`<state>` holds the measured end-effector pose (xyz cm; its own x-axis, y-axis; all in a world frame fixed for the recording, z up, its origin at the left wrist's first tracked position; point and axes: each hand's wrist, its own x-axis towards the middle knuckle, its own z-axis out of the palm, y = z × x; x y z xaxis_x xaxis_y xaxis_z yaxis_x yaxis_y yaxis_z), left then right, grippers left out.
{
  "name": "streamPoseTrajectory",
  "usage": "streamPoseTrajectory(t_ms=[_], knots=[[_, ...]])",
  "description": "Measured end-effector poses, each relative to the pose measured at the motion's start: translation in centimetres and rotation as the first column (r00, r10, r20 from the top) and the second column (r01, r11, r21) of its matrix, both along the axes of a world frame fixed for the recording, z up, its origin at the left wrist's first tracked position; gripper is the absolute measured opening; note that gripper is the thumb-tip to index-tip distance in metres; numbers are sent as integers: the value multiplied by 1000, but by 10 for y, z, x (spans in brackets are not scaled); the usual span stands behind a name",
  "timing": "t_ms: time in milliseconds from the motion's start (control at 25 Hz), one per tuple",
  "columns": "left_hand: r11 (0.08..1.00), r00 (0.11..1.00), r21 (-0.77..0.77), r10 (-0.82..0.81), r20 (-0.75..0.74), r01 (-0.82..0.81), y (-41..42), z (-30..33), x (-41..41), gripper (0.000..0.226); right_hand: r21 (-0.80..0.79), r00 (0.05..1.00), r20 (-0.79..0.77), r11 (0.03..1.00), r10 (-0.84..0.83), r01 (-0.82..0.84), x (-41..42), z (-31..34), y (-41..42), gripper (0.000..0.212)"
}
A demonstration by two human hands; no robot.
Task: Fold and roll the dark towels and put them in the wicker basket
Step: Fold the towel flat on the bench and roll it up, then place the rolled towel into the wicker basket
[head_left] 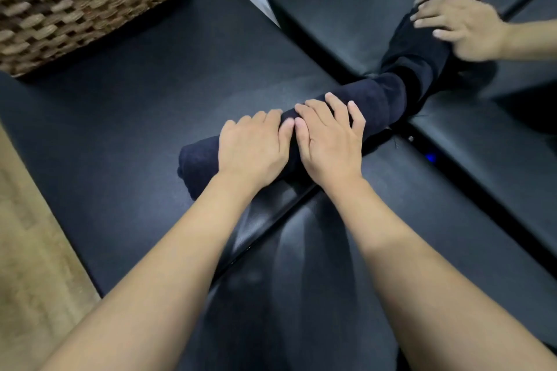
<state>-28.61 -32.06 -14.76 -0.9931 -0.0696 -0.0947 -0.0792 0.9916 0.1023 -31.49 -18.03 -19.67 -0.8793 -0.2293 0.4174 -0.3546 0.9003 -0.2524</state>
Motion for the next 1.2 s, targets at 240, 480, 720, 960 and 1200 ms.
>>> streamPoseTrajectory(t_ms=[240, 480, 720, 960, 1200], knots=[[984, 994, -167, -43, 98, 59, -17, 1, 38, 104, -104, 976, 219, 994, -14, 38, 13, 6, -2, 46], [998, 983, -57, 22, 181, -12, -4, 13, 24, 84, -331, 871, 489, 913, -49, 237, 35, 18, -6, 71], [983, 966, 181, -14, 259, -35, -13, 16, 58, 74, -668, 717, 688, 482, 109, 568, 73, 27, -23, 73], [737, 863, 558, 66, 502, -381, -6, 14, 72, 61, -653, 609, 756, 217, 241, 725, 91, 29, -23, 55], [607, 827, 612, 141, 544, -507, 8, 20, 83, 62, -610, 567, 789, 198, 236, 767, 100, 38, -19, 78]])
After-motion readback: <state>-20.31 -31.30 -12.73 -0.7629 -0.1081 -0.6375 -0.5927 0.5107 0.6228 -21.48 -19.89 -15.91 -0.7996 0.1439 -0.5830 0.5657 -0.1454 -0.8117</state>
